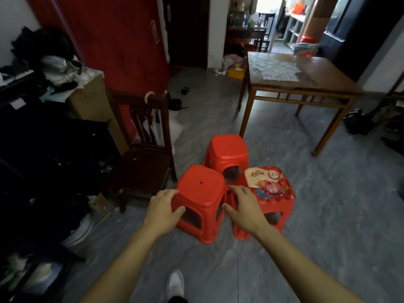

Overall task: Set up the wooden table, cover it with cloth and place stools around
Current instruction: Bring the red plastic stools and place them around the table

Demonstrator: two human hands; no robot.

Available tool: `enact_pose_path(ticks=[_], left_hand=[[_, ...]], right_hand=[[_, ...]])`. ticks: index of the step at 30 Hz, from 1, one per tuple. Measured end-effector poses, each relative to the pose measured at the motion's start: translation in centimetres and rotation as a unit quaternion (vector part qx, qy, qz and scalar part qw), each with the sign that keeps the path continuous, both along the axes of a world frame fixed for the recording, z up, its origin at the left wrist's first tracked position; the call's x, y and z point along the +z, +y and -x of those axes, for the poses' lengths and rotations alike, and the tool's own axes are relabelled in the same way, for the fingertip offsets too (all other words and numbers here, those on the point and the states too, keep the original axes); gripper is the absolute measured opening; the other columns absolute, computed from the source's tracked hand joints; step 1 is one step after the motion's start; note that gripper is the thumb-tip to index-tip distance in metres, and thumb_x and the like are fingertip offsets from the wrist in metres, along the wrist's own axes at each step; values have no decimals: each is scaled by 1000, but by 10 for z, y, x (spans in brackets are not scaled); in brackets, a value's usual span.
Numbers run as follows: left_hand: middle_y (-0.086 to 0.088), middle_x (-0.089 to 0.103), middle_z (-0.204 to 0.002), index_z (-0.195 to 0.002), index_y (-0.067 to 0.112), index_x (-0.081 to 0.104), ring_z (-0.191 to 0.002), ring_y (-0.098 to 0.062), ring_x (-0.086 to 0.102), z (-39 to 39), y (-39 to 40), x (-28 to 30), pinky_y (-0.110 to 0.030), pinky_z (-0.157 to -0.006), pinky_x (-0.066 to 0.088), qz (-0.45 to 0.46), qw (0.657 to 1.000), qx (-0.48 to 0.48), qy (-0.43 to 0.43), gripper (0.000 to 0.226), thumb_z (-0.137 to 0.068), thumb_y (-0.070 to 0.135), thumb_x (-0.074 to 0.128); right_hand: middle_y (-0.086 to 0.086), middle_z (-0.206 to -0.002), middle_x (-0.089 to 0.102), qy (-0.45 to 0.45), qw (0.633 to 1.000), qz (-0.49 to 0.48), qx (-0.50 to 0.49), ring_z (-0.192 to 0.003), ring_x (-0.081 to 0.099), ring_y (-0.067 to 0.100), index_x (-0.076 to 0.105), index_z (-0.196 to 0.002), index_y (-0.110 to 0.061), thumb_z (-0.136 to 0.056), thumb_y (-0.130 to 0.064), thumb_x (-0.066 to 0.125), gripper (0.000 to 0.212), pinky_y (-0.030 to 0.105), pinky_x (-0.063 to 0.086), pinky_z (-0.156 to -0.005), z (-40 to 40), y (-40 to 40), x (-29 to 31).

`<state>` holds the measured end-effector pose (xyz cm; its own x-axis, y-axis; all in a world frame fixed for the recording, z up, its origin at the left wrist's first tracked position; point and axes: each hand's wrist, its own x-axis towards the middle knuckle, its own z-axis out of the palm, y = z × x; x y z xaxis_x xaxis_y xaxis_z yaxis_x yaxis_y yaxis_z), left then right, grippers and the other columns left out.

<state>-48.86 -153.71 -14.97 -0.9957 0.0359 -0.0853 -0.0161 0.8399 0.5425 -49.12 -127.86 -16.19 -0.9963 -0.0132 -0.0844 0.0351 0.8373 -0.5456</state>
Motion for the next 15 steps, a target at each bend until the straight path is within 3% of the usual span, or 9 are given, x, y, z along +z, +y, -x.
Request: enact_pose_path(ticks=[8,15], left_hand=[[-5,56,-133,-132,20,55,-122,-25,51,172,-7,-63,-33,-106,36,-30,998,-11,-56,61,-77,46,63],[-6,50,-138,-136,18,50,-129,-24,44,309,-6,-117,-33,-112,28,-15,992,-57,-116,56,-85,36,66]], right_hand=[[7,-141,44,-73,997,-37,-1,-129,44,30,43,-142,-22,-73,-55,51,77,44,40,-106,140,-16,-54],[7,-143,44,-152,986,-56,-25,-129,43,29,41,-142,-24,-73,-62,44,79,45,41,-104,250,-30,-102]])
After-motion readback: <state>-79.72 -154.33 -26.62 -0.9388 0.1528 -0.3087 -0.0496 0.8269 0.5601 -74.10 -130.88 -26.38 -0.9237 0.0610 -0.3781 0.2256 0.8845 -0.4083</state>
